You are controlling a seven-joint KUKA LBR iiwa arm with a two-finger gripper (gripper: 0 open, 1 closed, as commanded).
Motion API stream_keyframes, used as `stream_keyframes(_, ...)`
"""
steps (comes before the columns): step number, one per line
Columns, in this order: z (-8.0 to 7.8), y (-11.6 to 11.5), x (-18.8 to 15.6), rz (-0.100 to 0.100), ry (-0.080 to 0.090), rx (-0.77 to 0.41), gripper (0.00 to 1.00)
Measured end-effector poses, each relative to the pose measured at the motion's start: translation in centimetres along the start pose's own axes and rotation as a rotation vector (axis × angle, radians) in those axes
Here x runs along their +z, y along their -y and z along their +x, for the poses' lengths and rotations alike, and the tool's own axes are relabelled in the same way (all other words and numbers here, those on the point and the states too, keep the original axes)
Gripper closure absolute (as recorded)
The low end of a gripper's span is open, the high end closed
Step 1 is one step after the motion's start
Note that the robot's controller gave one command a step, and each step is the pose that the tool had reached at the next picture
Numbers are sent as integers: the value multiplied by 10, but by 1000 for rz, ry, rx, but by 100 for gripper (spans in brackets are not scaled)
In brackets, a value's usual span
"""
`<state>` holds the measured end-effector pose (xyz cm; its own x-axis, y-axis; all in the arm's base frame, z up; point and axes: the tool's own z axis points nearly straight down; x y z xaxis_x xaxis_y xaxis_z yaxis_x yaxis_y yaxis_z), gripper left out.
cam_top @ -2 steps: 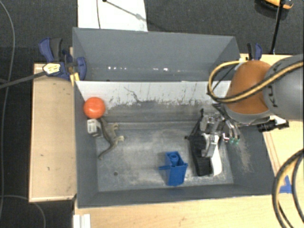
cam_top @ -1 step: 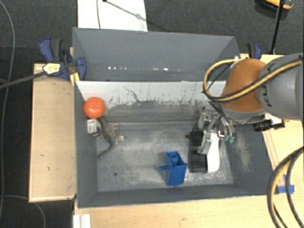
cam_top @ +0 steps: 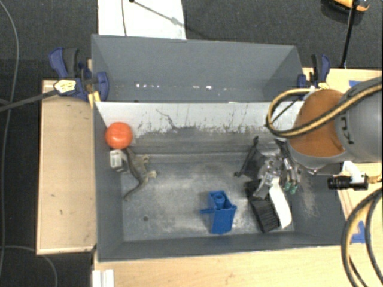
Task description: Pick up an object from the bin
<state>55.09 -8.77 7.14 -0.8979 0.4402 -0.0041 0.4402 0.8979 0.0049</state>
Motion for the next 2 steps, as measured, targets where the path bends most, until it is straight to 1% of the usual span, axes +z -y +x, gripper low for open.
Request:
stream_keyframes(1,0,0,0,0,0,0,100)
stream_keyframes(2,4,-2,-34,4,-11,1,100)
